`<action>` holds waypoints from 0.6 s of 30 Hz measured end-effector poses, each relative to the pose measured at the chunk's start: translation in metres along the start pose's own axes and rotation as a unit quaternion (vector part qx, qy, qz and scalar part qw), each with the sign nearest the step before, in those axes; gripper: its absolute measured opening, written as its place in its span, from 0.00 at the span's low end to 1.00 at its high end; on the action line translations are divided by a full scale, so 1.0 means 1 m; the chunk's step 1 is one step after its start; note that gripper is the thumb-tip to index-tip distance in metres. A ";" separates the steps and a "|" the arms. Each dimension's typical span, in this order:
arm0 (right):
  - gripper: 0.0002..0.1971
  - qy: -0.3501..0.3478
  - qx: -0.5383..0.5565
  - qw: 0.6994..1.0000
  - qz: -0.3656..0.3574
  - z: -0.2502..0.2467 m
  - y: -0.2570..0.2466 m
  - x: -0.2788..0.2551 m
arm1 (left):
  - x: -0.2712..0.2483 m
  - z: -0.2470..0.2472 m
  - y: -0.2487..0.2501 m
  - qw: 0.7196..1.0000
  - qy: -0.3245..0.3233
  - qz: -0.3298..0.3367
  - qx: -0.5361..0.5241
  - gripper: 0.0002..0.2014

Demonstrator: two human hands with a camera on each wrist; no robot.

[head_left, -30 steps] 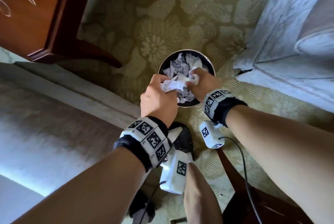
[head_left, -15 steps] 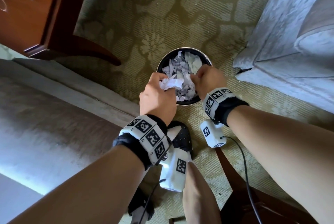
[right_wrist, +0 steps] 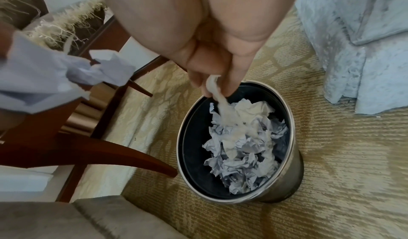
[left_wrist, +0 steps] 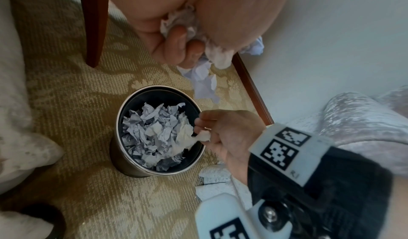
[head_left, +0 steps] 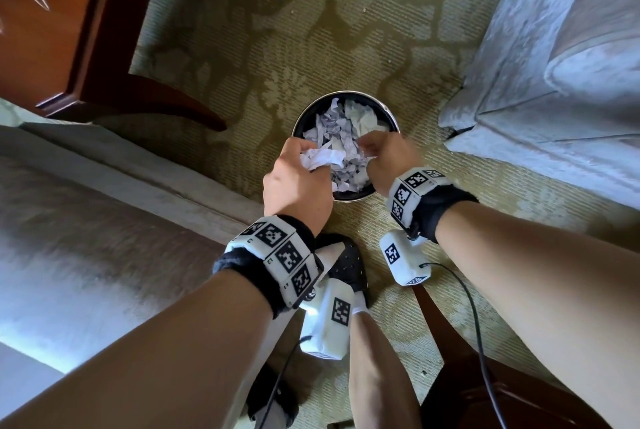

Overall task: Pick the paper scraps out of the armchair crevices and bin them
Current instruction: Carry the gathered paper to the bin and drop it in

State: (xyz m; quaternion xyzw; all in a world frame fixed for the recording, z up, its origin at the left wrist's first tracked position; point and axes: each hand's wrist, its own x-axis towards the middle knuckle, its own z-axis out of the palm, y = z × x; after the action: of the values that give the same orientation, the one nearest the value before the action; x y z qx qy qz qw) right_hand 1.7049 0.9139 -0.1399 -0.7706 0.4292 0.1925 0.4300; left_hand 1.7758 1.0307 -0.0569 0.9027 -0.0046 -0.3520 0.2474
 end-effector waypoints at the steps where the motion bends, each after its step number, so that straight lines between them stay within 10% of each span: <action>1: 0.21 0.005 0.004 1.000 -0.004 -0.002 0.000 -0.001 | 0.001 0.001 0.002 1.000 -0.002 -0.001 0.002 0.13; 18: 0.10 0.050 0.101 0.994 0.010 -0.004 0.003 0.006 | 0.018 0.006 0.006 1.000 -0.002 -0.012 0.017 0.13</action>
State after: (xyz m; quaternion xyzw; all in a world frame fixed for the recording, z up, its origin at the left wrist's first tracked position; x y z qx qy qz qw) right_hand 1.7058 0.9073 -0.1432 -0.7276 0.4751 0.1138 0.4816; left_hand 1.7868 1.0196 -0.0694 0.9059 -0.0004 -0.3569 0.2279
